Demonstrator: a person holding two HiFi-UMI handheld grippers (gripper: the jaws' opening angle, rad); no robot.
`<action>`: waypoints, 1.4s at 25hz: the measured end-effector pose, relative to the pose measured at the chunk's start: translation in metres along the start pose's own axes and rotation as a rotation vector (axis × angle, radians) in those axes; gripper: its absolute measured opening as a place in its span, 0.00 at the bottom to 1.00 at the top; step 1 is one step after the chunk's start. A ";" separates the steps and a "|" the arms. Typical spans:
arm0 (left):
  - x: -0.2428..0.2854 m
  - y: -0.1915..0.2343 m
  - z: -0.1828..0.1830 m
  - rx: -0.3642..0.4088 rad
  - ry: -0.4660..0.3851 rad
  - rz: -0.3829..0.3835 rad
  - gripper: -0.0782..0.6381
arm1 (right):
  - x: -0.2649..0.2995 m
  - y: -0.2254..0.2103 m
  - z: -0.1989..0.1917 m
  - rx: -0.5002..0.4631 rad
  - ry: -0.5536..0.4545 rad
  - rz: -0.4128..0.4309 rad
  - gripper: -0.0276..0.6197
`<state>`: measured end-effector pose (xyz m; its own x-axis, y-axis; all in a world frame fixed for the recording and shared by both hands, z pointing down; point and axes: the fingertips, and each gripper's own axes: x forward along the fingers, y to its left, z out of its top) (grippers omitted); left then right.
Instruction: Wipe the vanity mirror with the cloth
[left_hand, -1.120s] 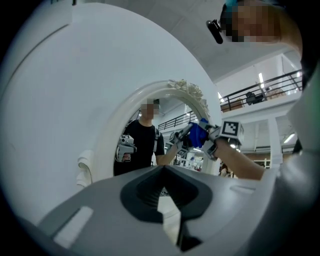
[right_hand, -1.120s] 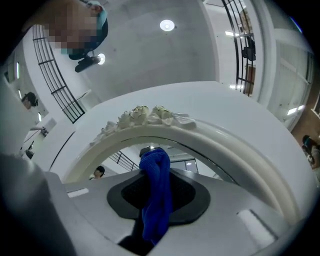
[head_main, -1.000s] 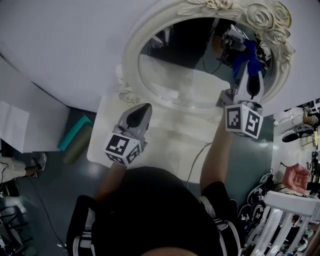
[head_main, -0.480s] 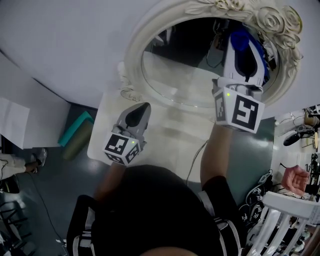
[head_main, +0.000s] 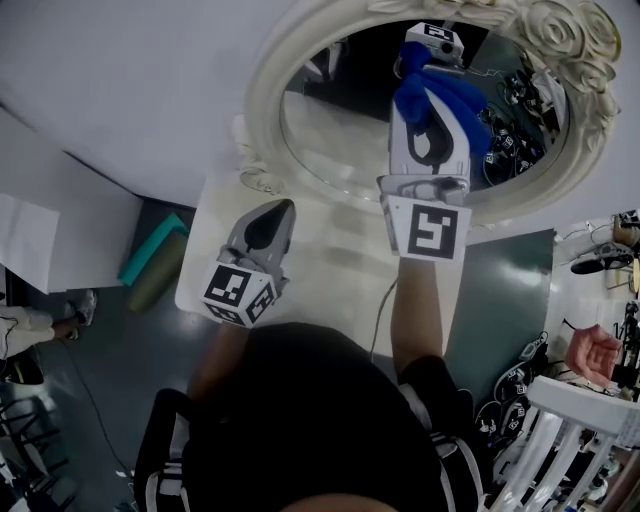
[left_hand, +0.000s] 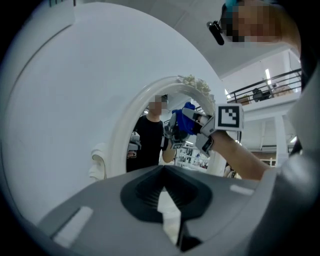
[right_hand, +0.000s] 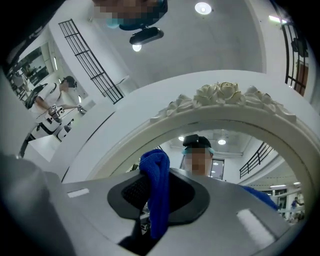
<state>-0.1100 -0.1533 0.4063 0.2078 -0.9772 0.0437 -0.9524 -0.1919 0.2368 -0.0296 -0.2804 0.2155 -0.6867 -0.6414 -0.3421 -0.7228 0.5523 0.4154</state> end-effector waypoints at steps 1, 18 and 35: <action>-0.001 0.002 -0.001 -0.002 0.002 0.005 0.12 | -0.001 0.006 -0.006 -0.022 -0.012 0.008 0.16; -0.010 0.000 -0.011 0.003 0.034 0.016 0.12 | -0.077 0.115 -0.206 0.013 0.228 0.188 0.15; -0.004 -0.008 -0.014 0.031 0.050 0.013 0.12 | -0.130 0.155 -0.320 0.192 0.421 0.285 0.15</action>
<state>-0.0999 -0.1464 0.4179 0.2053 -0.9741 0.0951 -0.9614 -0.1826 0.2056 -0.0274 -0.2823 0.5942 -0.7955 -0.5881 0.1456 -0.5407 0.7976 0.2676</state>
